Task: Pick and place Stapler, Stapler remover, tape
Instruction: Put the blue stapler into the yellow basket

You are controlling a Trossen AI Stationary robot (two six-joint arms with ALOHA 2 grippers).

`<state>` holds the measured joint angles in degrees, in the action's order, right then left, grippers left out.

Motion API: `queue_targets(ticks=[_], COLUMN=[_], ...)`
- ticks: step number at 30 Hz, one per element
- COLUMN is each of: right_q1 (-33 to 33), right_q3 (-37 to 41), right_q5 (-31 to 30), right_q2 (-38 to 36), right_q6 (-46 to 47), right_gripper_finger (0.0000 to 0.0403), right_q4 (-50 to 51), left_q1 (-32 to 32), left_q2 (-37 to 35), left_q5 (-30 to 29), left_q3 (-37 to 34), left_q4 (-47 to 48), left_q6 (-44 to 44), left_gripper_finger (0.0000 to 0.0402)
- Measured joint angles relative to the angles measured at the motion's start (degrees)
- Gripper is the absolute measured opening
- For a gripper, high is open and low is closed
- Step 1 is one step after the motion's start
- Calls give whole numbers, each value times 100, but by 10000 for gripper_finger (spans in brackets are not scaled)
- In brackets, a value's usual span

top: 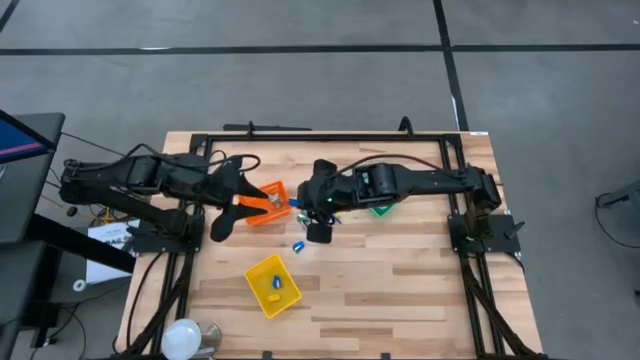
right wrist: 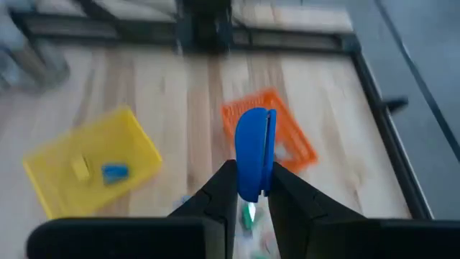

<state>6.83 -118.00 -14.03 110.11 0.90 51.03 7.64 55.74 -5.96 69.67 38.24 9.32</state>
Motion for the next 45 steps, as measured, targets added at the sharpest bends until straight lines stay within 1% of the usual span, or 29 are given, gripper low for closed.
queue_targets(ticks=[5,9,12,16,20,23,29,38,42,45], right_q1=[36,63,88,141,210,254,254,254,254,254], right_q3=[-4,7,14,10,12,12,12,12,12,12], right_q5=[67,79,236,234,239,242,503,519,521,522], right_q2=[-205,-311,-375,-378,-376,-376,-374,-374,-374,-374], right_q6=[-90,-104,-102,-98,-93,-92,-89,-43,-43,-43], right_gripper_finger=[56,56,56,56,56,56,56,56,56,56], right_q4=[-486,-446,-410,-317,-297,-264,-87,298,321,330], left_q1=[0,-31,-33,-33,-33,-33,-33,9,7,7], left_q2=[90,199,294,446,607,753,1044,1201,1260,1314], left_q5=[-1,0,-9,-45,-61,-68,-68,-51,129,146], left_q3=[-2,-10,1,-1,-2,-4,-7,-4,-3,-2], left_q4=[-99,-239,-452,-656,-645,-711,-868,-1166,-1338,-1325], left_q6=[-2,-141,-475,-734,-758,-795,-800,-862,-911,-911], left_gripper_finger=[168,177,191,223,252,260,257,231,219,213])
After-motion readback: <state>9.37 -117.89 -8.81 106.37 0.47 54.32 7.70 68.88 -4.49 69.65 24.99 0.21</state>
